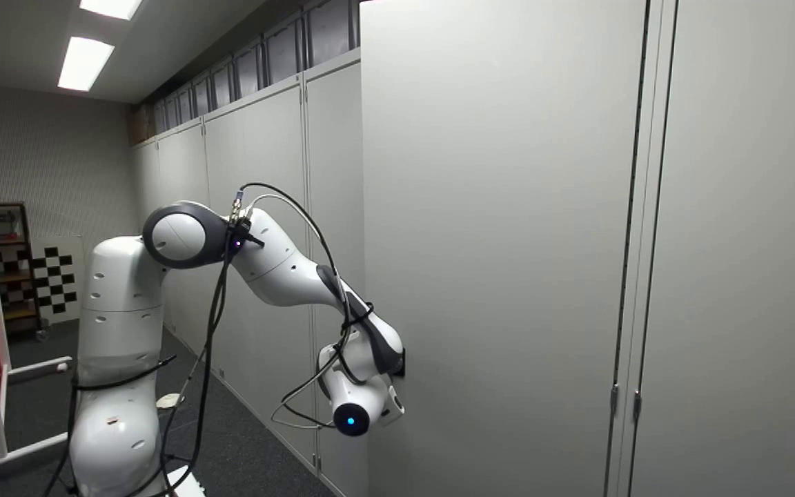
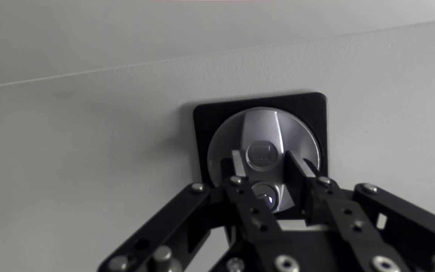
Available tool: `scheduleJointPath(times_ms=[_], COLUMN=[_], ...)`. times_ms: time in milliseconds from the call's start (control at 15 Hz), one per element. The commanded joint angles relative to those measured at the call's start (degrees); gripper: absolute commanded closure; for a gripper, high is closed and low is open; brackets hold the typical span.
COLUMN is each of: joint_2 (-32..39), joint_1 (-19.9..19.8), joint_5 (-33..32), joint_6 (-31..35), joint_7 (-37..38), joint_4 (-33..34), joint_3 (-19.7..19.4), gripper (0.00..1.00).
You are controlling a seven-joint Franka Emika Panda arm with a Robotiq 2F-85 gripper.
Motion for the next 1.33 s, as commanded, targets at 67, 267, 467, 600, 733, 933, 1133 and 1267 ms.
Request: scheduleJointPath(times_ms=[67, 267, 467, 600, 733, 933, 1133, 1267], joint_2=[-5.99, -6.95, -7.93, -8.69, -9.35, -10.17, -10.90, -11.47], joint_1=[-2.63, -3.02, -3.56, -4.09, -4.50, -5.25, -5.81, -6.22], joint_5=[-1.25, -1.83, -2.88, -3.92, -5.09, -6.39, -7.54, -8.07], joint_6=[-5.04, -5.43, -5.56, -5.55, -5.38, -5.37, -5.42, -5.63], joint_7=[0.63, 0.71, 0.95, 1.17, 1.17, 1.57, 1.76, 2.03], joint_4=[-3.35, -4.19, -4.84, -5.26, -5.53, -5.90, -6.32, -6.64], joint_3=[-1.69, -2.00, -2.52, -2.81, -3.29, -3.75, -4.21, -4.61], gripper=[0.92, 0.92, 0.92, 0.92, 0.92, 0.92, 0.92, 0.92])
